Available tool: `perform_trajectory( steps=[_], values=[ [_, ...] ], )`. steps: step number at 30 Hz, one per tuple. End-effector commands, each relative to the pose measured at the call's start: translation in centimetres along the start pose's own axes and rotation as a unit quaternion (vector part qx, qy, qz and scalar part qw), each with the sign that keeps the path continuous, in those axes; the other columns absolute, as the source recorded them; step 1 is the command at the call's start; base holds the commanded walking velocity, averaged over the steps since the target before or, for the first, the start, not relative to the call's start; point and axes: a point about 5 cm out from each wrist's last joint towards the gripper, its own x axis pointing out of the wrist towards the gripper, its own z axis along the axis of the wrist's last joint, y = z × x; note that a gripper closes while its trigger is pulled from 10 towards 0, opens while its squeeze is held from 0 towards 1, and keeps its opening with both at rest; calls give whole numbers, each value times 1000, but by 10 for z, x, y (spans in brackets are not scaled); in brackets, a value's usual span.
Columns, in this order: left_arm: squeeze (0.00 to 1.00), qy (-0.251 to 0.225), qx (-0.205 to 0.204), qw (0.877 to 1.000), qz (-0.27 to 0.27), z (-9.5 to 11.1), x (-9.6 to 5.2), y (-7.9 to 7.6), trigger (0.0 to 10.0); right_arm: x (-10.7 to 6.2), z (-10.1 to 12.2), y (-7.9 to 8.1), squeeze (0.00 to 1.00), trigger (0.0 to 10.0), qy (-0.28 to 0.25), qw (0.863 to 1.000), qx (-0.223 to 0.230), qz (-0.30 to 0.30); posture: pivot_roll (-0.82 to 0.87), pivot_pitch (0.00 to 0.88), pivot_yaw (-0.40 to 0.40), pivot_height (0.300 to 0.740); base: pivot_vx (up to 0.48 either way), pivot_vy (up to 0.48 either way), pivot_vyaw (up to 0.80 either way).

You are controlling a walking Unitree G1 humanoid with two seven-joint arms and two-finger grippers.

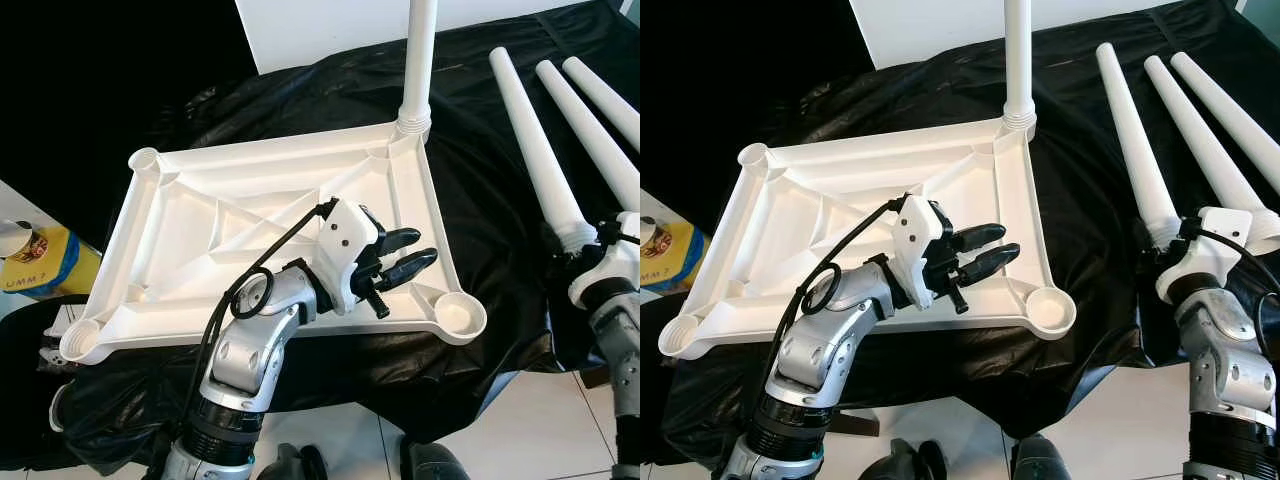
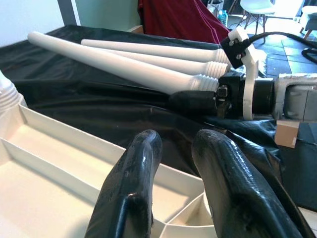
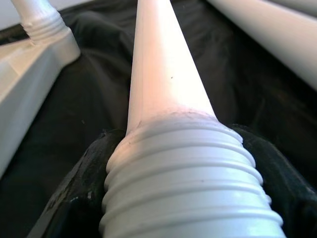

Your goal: Building children table

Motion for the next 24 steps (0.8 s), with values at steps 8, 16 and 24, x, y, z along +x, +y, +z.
perform_trajectory(
  steps=[8,16,24],
  values=[
    [0,11,23,998,52,0,-3,11,10000,1,17,42,0,10000,-54,996,-23,66,-182,182,108,740,0,0,0],
    [0,7,50,996,71,5,-9,24,10000,4,39,62,0,10000,-115,990,-9,81,-177,181,99,740,0,0,0],
    [0,2,43,996,72,9,-13,36,10000,2,63,69,0,10000,-185,978,-10,93,-179,177,96,740,0,0,0]
  ],
)
